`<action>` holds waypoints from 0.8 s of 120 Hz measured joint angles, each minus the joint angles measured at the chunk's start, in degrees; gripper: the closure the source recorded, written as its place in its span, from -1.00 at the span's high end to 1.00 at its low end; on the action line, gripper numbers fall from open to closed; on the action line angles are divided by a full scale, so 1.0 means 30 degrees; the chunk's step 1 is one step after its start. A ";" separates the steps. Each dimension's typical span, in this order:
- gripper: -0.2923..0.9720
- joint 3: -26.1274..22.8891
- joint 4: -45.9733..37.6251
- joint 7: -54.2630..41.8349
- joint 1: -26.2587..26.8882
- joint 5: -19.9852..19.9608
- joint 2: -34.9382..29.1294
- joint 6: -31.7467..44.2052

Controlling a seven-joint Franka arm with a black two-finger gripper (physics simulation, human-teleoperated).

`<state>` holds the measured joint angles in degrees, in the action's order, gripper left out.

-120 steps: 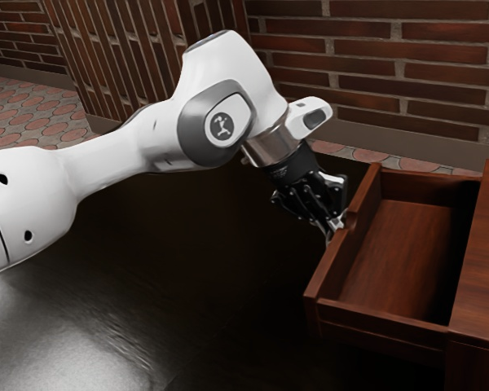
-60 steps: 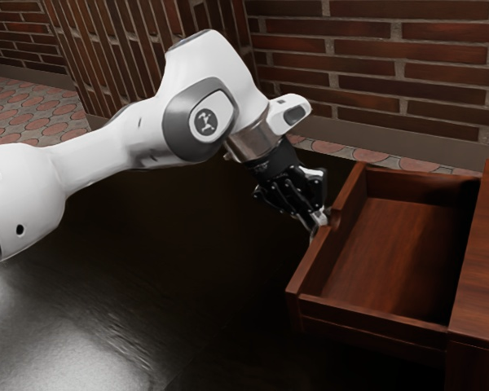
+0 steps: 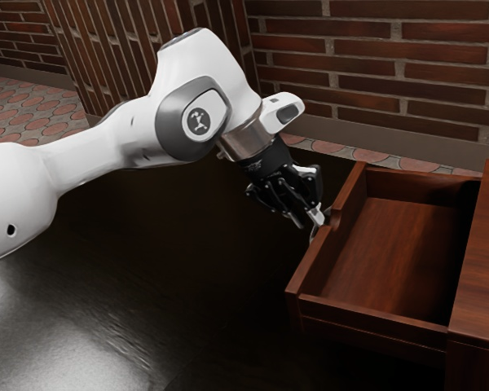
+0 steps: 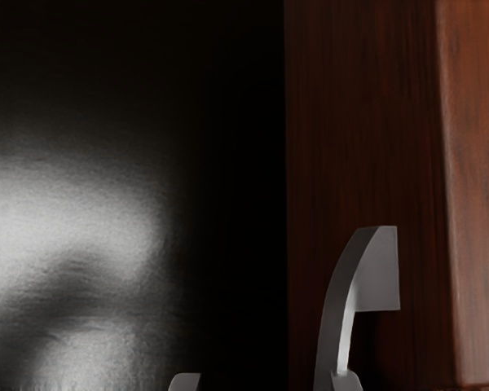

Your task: Pull the drawer handle with one arm to open the drawer

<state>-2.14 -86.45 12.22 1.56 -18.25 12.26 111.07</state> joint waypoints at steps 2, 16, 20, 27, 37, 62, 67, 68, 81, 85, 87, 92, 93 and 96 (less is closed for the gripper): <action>-0.38 -0.0003 -0.0003 -0.0004 -0.0004 -0.0024 -0.0001 -0.0001; -0.26 0.0004 -0.0275 -0.0070 -0.0046 -0.0316 -0.0364 -0.0008; -0.23 0.0005 -0.0405 -0.0097 -0.0062 -0.0387 -0.0559 -0.0010; -0.18 0.0011 -0.0661 -0.0142 -0.0078 -0.0482 -0.0941 -0.0014; -0.09 0.0029 -0.0955 -0.0202 -0.0065 -0.0567 -0.1508 -0.0054; 0.28 0.0091 -0.0210 -0.0372 0.0094 0.0232 -0.2289 -0.1047; 0.32 0.0075 0.0190 -0.0400 0.0306 0.0785 -0.2221 -0.1345; 0.33 0.0074 0.0244 -0.0406 0.0357 0.0878 -0.2214 -0.1405; 0.40 0.0078 0.0686 -0.0469 0.0795 0.1681 -0.2177 -0.2112; 0.41 0.0072 0.0816 -0.0487 0.0808 0.1821 -0.2174 -0.2278; 0.42 0.0071 0.0894 -0.0495 0.0805 0.1878 -0.2173 -0.2352; 0.43 0.0069 0.1072 -0.0515 0.0782 0.1991 -0.2172 -0.2511; 0.44 0.0069 0.1096 -0.0519 0.0776 0.2009 -0.2172 -0.2539; 0.44 0.0061 0.1157 -0.0529 0.0755 0.2058 -0.2161 -0.2617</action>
<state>-1.95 -82.97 10.63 3.82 -12.08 5.78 103.21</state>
